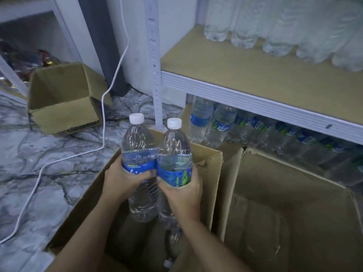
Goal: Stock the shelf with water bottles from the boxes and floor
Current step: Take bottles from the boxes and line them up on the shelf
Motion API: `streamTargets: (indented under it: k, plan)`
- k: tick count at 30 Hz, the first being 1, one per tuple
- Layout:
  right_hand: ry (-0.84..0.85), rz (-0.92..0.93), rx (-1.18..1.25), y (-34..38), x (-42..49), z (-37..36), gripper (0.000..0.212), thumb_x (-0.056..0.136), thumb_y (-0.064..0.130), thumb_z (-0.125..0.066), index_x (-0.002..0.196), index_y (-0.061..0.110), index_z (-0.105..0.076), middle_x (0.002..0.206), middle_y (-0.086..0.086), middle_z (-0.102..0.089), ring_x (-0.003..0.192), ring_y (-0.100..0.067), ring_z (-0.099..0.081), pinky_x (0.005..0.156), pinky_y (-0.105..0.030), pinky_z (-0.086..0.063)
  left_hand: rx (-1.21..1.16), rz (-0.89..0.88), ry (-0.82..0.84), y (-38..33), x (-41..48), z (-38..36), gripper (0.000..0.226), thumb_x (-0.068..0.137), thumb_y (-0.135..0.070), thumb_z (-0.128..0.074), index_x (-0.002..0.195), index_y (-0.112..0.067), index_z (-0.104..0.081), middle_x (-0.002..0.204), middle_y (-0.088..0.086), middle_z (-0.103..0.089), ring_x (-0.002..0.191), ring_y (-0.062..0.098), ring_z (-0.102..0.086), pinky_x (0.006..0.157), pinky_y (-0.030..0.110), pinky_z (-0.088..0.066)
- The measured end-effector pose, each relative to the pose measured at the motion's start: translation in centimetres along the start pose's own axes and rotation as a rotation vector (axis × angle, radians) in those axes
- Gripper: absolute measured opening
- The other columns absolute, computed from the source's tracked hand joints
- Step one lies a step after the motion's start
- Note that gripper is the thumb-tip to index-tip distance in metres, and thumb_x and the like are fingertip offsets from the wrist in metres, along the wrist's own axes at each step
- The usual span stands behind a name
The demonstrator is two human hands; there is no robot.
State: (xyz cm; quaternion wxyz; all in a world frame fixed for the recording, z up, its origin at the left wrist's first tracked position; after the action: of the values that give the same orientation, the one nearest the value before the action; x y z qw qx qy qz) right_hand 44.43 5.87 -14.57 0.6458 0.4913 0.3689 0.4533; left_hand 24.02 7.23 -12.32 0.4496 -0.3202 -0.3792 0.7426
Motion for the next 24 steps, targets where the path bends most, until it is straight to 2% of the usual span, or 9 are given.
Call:
streamTargets:
  k: [3, 7, 9, 11, 14, 17, 21, 24]
  plan:
    - [0.021, 0.116, 0.021, 4.7, 0.4, 2.7, 0.081, 0.052, 0.051, -0.090, 0.124, 0.036, -0.057, 0.111, 0.011, -0.066, 0.102, -0.005, -0.065, 0.084, -0.033, -0.057, -0.115, -0.062, -0.053, -4.1, -1.5, 0.7, 0.073, 0.039, -0.052, -0.091, 0.104, -0.032, -0.063, 0.095, -0.012, -0.072, 0.087, 0.008, -0.070, 0.080, 0.039, -0.058]
    - [-0.087, 0.251, 0.003, 10.4, 0.5, 7.9, 0.085, 0.051, 0.056, -0.087, 0.127, 0.032, -0.057, 0.109, 0.013, -0.065, 0.102, -0.002, -0.062, 0.085, -0.032, -0.055, -0.147, -0.234, -0.123, -11.7, -4.0, 1.5, 0.061, 0.048, -0.041, -0.092, 0.101, -0.028, -0.065, 0.089, -0.015, -0.071, 0.081, -0.003, -0.066, 0.071, 0.026, -0.054]
    - [-0.136, 0.300, -0.017, 12.7, 0.7, 10.7, 0.087, 0.051, 0.058, -0.085, 0.128, 0.029, -0.057, 0.110, 0.012, -0.064, 0.104, -0.006, -0.062, 0.087, -0.036, -0.054, -0.155, -0.292, -0.126, -15.3, -5.4, 1.3, 0.061, 0.046, -0.046, -0.091, 0.099, -0.033, -0.062, 0.090, -0.016, -0.070, 0.083, -0.002, -0.066, 0.073, 0.028, -0.054]
    - [-0.169, 0.339, -0.007, 14.5, 1.1, 13.6, 0.083, 0.053, 0.057, -0.086, 0.125, 0.027, -0.058, 0.109, 0.012, -0.067, 0.104, -0.012, -0.064, 0.087, -0.039, -0.054, -0.170, -0.342, -0.126, -18.7, -6.6, 0.7, 0.064, 0.042, -0.054, -0.088, 0.098, -0.038, -0.060, 0.093, -0.016, -0.070, 0.090, 0.005, -0.067, 0.080, 0.036, -0.056]
    - [-0.253, 0.360, -0.006, 16.7, 1.5, 18.6, 0.076, 0.052, 0.056, -0.086, 0.119, 0.029, -0.059, 0.106, 0.011, -0.068, 0.103, -0.014, -0.065, 0.086, -0.041, -0.054, -0.160, -0.426, -0.122, -23.9, -9.0, -0.9, 0.067, 0.040, -0.060, -0.084, 0.096, -0.038, -0.058, 0.096, -0.015, -0.067, 0.094, 0.011, -0.065, 0.083, 0.038, -0.054]
    - [-0.342, 0.364, -0.031, 17.9, 1.7, 23.4, 0.073, 0.051, 0.057, -0.085, 0.114, 0.031, -0.059, 0.102, 0.012, -0.068, 0.100, -0.012, -0.065, 0.085, -0.039, -0.054, -0.188, -0.468, -0.075, -27.8, -11.1, -3.5, 0.064, 0.042, -0.055, -0.086, 0.096, -0.035, -0.057, 0.093, -0.015, -0.067, 0.090, 0.010, -0.065, 0.078, 0.034, -0.054]
    - [-0.432, 0.363, -0.053, 19.5, 2.4, 30.7, 0.068, 0.050, 0.060, -0.085, 0.106, 0.035, -0.057, 0.095, 0.012, -0.068, 0.093, -0.010, -0.066, 0.079, -0.039, -0.056, -0.225, -0.511, -0.035, -33.1, -13.7, -7.9, 0.068, 0.038, -0.064, -0.081, 0.095, -0.034, -0.060, 0.088, -0.014, -0.069, 0.086, 0.010, -0.067, 0.076, 0.039, -0.057]
    - [-0.488, 0.355, -0.083, 20.5, 3.3, 35.8, 0.071, 0.050, 0.062, -0.084, 0.109, 0.037, -0.054, 0.097, 0.013, -0.067, 0.092, -0.007, -0.065, 0.078, -0.038, -0.057, -0.232, -0.544, 0.023, -37.0, -16.0, -11.2, 0.068, 0.040, -0.064, -0.080, 0.097, -0.034, -0.058, 0.087, -0.015, -0.066, 0.085, 0.010, -0.065, 0.075, 0.035, -0.054]
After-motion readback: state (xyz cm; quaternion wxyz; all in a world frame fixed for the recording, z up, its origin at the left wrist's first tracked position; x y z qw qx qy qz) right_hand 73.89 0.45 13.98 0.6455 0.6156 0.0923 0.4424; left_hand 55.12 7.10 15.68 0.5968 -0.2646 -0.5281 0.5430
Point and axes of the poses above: each hand's wrist, its own x-axis towards the middle knuckle, its own z-axis out of the back of the hand, y = z × x, the point moved 6 cm from there along x, towards the middle knuckle
